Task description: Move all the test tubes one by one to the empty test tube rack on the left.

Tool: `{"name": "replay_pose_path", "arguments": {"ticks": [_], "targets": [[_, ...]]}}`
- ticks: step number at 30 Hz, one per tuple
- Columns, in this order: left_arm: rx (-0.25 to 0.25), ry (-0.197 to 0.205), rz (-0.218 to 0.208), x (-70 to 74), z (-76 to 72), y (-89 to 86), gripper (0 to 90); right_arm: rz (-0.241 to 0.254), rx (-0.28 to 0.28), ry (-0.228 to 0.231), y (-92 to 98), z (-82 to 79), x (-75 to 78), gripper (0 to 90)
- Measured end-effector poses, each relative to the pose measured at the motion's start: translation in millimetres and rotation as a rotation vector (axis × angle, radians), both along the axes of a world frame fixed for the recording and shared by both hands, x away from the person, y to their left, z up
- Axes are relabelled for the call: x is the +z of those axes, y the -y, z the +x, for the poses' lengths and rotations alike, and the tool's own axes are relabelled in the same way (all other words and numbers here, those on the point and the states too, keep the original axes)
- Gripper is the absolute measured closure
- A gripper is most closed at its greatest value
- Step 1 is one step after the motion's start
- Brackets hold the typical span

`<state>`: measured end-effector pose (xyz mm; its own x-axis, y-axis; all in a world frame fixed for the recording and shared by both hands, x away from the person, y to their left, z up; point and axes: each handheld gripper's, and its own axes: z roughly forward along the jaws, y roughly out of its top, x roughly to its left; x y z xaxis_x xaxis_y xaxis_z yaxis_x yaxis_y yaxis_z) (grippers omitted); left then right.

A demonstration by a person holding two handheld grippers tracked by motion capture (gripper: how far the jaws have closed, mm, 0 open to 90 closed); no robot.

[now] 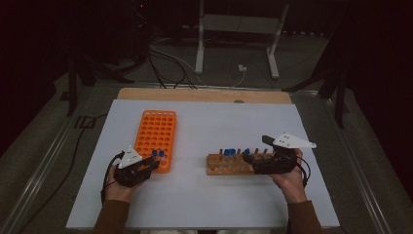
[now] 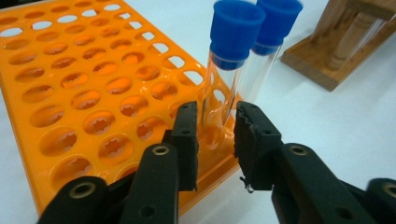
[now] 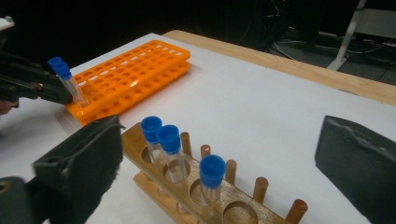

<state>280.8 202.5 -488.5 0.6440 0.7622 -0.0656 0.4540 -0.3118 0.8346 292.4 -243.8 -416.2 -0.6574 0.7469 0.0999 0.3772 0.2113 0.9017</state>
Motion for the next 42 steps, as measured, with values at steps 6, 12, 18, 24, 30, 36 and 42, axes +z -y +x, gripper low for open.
{"name": "replay_pose_path", "arguments": {"ticks": [6,12,18,24,30,36,42], "targets": [[0.014,0.019,-0.076,4.5,-4.0,-7.8,53.7,-0.002,0.001,-0.013,0.4,2.1,-4.2,1.6],[0.102,0.050,-0.125,10.7,-6.7,-14.5,23.2,-0.005,0.001,-0.020,2.1,3.7,-8.5,1.5],[0.148,0.063,-0.138,14.4,-7.9,-18.1,5.0,-0.020,0.004,-0.029,1.3,4.8,-13.3,1.6],[0.161,0.084,-0.160,17.0,-9.7,-20.1,0.5,-0.023,0.006,-0.037,2.1,6.5,-18.6,4.4],[0.163,0.082,-0.169,16.3,-9.4,-21.3,0.6,-0.031,0.011,-0.053,3.0,7.8,-23.6,5.9],[0.168,0.084,-0.175,16.0,-9.3,-22.3,0.6,-0.047,0.015,-0.053,1.7,7.5,-25.9,7.3],[0.165,0.080,-0.170,15.4,-8.9,-21.9,0.6,-0.063,0.044,-0.061,-0.6,7.0,-30.0,12.1]]}}
